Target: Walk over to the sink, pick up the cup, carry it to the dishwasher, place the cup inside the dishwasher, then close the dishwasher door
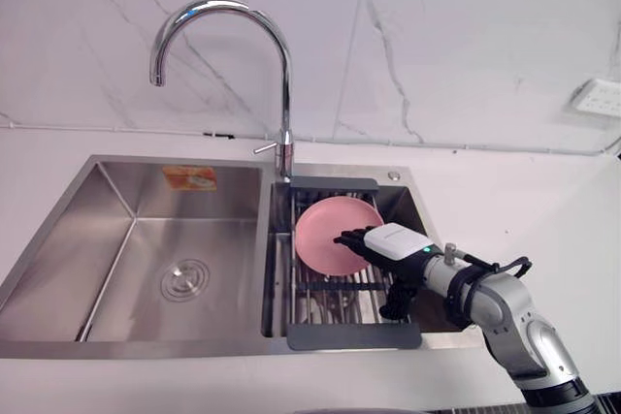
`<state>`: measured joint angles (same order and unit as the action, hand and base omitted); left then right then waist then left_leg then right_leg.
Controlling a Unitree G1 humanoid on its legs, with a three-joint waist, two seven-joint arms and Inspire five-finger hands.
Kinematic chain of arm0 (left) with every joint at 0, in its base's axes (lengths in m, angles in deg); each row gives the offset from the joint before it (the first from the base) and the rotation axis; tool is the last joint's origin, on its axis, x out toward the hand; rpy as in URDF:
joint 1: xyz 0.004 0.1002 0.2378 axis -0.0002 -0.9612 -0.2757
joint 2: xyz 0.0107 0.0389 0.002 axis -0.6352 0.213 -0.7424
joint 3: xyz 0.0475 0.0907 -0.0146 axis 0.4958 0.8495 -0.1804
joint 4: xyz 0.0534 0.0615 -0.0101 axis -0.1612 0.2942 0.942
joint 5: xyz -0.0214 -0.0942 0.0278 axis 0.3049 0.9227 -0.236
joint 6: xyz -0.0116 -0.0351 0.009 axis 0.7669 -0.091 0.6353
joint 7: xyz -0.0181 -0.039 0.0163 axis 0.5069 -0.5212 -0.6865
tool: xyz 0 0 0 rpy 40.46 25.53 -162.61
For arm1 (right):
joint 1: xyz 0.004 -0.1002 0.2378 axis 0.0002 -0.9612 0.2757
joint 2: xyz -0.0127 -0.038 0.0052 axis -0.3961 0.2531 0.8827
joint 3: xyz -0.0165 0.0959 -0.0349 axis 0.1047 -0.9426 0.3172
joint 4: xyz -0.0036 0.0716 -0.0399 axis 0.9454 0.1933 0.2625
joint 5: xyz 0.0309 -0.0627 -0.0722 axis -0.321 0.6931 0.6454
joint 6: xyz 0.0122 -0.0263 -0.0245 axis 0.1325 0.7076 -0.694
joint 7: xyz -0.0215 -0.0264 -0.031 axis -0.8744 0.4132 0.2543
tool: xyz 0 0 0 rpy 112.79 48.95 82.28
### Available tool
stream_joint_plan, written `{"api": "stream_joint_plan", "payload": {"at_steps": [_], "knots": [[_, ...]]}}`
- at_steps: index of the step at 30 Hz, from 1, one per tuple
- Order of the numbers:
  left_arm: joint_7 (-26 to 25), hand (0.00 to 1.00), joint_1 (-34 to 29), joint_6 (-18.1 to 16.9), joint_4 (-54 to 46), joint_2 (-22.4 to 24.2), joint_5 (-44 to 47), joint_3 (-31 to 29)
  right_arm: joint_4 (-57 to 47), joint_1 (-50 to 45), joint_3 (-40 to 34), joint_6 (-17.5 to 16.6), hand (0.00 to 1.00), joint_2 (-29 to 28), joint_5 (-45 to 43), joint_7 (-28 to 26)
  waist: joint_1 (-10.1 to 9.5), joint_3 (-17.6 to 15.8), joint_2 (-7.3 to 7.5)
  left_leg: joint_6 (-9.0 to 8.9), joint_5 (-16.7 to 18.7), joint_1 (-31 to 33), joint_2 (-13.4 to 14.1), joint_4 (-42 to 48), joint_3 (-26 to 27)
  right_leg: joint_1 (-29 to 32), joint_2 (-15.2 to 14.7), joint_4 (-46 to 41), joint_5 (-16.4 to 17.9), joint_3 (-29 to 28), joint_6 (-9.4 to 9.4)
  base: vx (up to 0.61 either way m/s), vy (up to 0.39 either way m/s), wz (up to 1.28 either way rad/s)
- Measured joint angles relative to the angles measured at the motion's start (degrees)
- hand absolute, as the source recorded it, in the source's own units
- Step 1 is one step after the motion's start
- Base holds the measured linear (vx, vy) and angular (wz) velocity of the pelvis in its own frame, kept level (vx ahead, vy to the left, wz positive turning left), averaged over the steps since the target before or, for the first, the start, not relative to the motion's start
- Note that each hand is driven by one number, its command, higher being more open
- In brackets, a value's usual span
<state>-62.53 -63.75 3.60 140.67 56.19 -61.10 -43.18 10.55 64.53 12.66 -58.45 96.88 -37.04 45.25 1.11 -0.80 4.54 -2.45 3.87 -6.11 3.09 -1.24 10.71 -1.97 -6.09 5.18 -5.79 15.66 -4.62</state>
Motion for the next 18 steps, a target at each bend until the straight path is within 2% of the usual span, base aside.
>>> {"api": "stream_joint_plan", "payload": {"at_steps": [9,10,18], "knots": [[-0.1,1.00,0.3,-0.1,-0.1,0.0,0.0,0.0,0.1,0.0,0.0,0.7,1.00,-1.8,3.5,3.9,0.15,-0.9,-0.02,-0.10,0.1,-0.5,0.0,-0.3,0.2,0.0,0.0,-0.2,0.0,-0.1,-0.03,-0.01,-0.005,-0.01],[-0.1,1.00,0.5,-0.1,-0.2,0.1,0.0,0.0,0.1,0.0,0.0,0.9,0.00,-2.1,3.6,4.6,0.15,-1.3,0.00,-0.12,0.1,-0.5,0.0,-0.2,0.3,-0.1,0.0,-0.2,0.0,-0.2,-0.03,-0.06,-0.017,-0.01],[-0.4,1.00,0.6,-0.1,-0.2,0.4,0.0,0.0,1.1,-0.2,0.0,1.1,0.00,-3.9,5.5,11.7,0.16,-1.7,-0.41,-0.45,0.3,-0.6,0.0,0.0,0.4,-0.2,0.0,-0.2,0.0,-0.3,-0.04,-0.04,-0.016,-0.01]]}}
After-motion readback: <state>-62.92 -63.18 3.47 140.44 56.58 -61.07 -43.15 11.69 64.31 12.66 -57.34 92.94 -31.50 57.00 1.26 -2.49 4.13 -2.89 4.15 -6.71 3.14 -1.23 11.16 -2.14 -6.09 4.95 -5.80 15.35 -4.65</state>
